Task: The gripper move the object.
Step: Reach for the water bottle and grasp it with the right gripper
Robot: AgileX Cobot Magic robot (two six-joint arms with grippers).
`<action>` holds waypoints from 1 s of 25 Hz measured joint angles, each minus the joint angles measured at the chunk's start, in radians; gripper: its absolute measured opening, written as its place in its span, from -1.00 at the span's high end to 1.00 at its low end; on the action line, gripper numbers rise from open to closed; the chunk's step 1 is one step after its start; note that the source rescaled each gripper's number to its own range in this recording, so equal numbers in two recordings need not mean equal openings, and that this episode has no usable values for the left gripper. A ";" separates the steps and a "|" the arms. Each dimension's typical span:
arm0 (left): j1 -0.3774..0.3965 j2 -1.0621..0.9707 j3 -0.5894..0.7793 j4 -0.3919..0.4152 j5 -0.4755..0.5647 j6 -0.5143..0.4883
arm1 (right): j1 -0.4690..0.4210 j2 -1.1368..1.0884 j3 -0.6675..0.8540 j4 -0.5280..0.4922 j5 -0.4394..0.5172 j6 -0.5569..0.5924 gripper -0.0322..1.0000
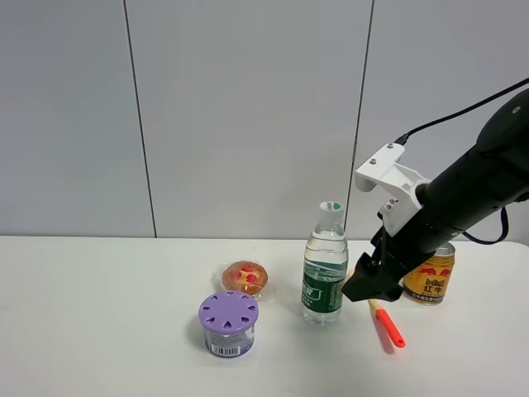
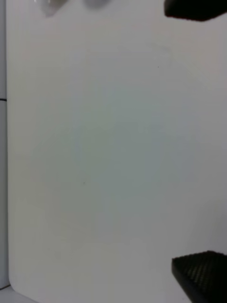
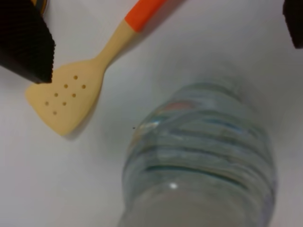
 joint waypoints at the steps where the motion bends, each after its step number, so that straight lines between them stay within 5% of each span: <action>1: 0.000 0.000 0.000 0.000 0.000 0.000 | 0.004 0.008 0.000 0.008 -0.003 -0.001 -1.00; 12: 0.000 0.000 0.000 0.000 0.000 0.000 | 0.020 0.092 0.000 0.140 -0.074 -0.037 -1.00; 25: 0.000 0.000 0.000 0.000 0.000 0.000 | 0.057 0.093 0.000 0.406 -0.082 -0.331 -1.00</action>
